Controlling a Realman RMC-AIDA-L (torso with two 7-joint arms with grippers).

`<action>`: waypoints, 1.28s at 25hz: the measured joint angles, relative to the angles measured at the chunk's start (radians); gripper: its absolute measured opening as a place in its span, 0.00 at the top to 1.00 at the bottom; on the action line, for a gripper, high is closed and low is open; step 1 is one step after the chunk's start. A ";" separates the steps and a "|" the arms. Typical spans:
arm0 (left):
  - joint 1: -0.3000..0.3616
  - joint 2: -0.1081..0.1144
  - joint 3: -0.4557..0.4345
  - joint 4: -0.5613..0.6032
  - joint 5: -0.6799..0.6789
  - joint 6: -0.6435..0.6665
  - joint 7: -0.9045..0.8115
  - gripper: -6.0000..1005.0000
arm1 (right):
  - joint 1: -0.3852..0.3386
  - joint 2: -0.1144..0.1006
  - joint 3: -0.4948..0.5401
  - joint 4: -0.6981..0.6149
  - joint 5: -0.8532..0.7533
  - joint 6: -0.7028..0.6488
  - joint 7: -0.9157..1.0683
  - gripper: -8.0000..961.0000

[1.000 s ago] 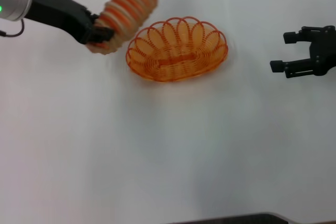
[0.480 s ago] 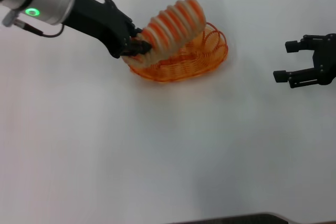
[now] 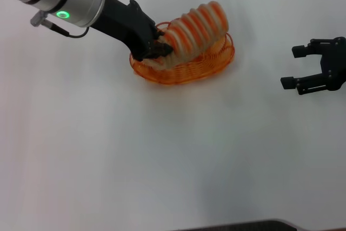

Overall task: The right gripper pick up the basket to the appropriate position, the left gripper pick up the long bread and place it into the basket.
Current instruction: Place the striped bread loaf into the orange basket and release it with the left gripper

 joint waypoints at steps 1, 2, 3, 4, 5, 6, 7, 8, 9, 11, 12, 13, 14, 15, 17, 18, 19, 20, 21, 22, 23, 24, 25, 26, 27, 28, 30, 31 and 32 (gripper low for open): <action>0.000 0.000 0.006 -0.003 -0.003 -0.011 0.000 0.78 | 0.001 0.000 0.000 0.000 -0.001 0.000 0.000 0.01; 0.001 0.000 0.020 -0.008 -0.008 -0.028 0.000 0.78 | 0.001 0.001 0.000 -0.001 -0.002 0.002 0.000 0.01; 0.002 -0.001 0.033 -0.012 -0.011 -0.045 -0.001 0.79 | 0.001 0.001 0.000 -0.001 -0.002 0.002 0.000 0.01; 0.003 -0.001 0.043 -0.016 -0.014 -0.059 -0.002 0.79 | 0.001 0.001 0.000 -0.001 -0.002 0.002 0.000 0.01; 0.004 -0.002 0.053 -0.022 -0.016 -0.074 -0.002 0.79 | 0.001 0.001 0.000 -0.001 -0.002 0.003 0.000 0.01; 0.003 -0.003 0.062 -0.030 -0.018 -0.087 -0.002 0.79 | 0.001 0.002 0.000 -0.001 -0.002 0.003 0.000 0.01; 0.001 -0.003 0.070 -0.039 -0.020 -0.098 -0.002 0.79 | 0.001 0.002 0.000 -0.001 -0.002 0.003 0.000 0.01; -0.002 -0.003 0.075 -0.046 -0.020 -0.106 -0.002 0.79 | 0.001 0.002 0.000 -0.001 -0.002 0.003 0.000 0.01; -0.005 -0.003 0.080 -0.054 -0.020 -0.112 -0.002 0.79 | 0.001 0.002 0.000 -0.001 -0.002 0.003 0.000 0.01; -0.007 -0.003 0.083 -0.061 -0.021 -0.118 -0.002 0.79 | 0.002 0.003 0.000 -0.001 -0.002 0.003 0.000 0.01; -0.008 -0.002 0.085 -0.065 -0.021 -0.121 -0.002 0.79 | 0.003 0.004 0.000 -0.001 -0.002 0.003 0.000 0.01; -0.008 -0.002 0.086 -0.072 -0.021 -0.131 -0.003 0.79 | 0.003 0.004 0.000 -0.001 -0.002 0.003 0.000 0.01; -0.007 -0.002 0.086 -0.074 -0.021 -0.136 -0.003 0.79 | 0.004 0.005 0.000 -0.001 -0.002 0.003 0.000 0.01; -0.006 -0.002 0.086 -0.076 -0.021 -0.140 -0.004 0.79 | 0.005 0.006 -0.001 -0.001 -0.002 0.004 0.000 0.01; -0.002 -0.002 0.086 -0.078 -0.021 -0.148 -0.003 0.79 | 0.007 0.006 -0.001 -0.001 -0.002 0.005 0.000 0.01; 0.001 -0.002 0.087 -0.078 -0.021 -0.153 -0.003 0.79 | 0.007 0.006 -0.001 -0.001 -0.002 0.006 0.000 0.01; 0.004 -0.003 0.089 -0.079 -0.021 -0.159 -0.001 0.79 | 0.008 0.006 -0.001 -0.001 -0.002 0.006 0.000 0.01; 0.007 -0.003 0.095 -0.079 -0.021 -0.160 -0.001 0.80 | 0.009 0.006 -0.001 -0.001 -0.002 0.006 0.000 0.01; 0.010 -0.003 0.103 -0.078 -0.021 -0.163 -0.001 0.80 | 0.010 0.006 -0.001 -0.001 -0.002 0.007 0.000 0.01; 0.013 -0.003 0.113 -0.078 -0.020 -0.166 -0.002 0.80 | 0.010 0.006 -0.001 -0.001 -0.002 0.007 0.000 0.01; 0.015 -0.003 0.120 -0.078 -0.019 -0.169 -0.004 0.80 | 0.011 0.006 -0.001 -0.001 -0.001 0.007 0.000 0.01; 0.015 -0.002 0.128 -0.079 -0.016 -0.175 -0.005 0.80 | 0.011 0.006 -0.001 -0.001 -0.001 0.007 0.000 0.01; 0.015 -0.002 0.135 -0.081 -0.014 -0.180 -0.007 0.80 | 0.012 0.006 -0.001 -0.001 -0.002 0.007 0.000 0.01; 0.016 -0.002 0.139 -0.082 -0.014 -0.185 -0.008 0.80 | 0.013 0.006 -0.001 -0.001 -0.001 0.008 0.000 0.01; 0.016 -0.003 0.142 -0.083 -0.014 -0.188 -0.008 0.80 | 0.013 0.006 -0.001 -0.001 -0.001 0.008 0.000 0.01; 0.016 -0.002 0.144 -0.083 -0.016 -0.190 -0.008 0.80 | 0.013 0.006 -0.001 -0.001 -0.002 0.008 0.000 0.01; 0.016 -0.002 0.141 -0.083 -0.020 -0.194 -0.009 0.66 | 0.013 0.006 -0.002 -0.001 -0.002 0.009 0.000 0.01; 0.016 -0.002 0.138 -0.081 -0.020 -0.195 -0.009 0.59 | 0.014 0.006 -0.001 -0.001 -0.002 0.010 0.000 0.01; 0.016 -0.002 0.138 -0.081 -0.020 -0.195 -0.009 0.55 | 0.015 0.006 -0.002 -0.001 -0.002 0.010 0.001 0.01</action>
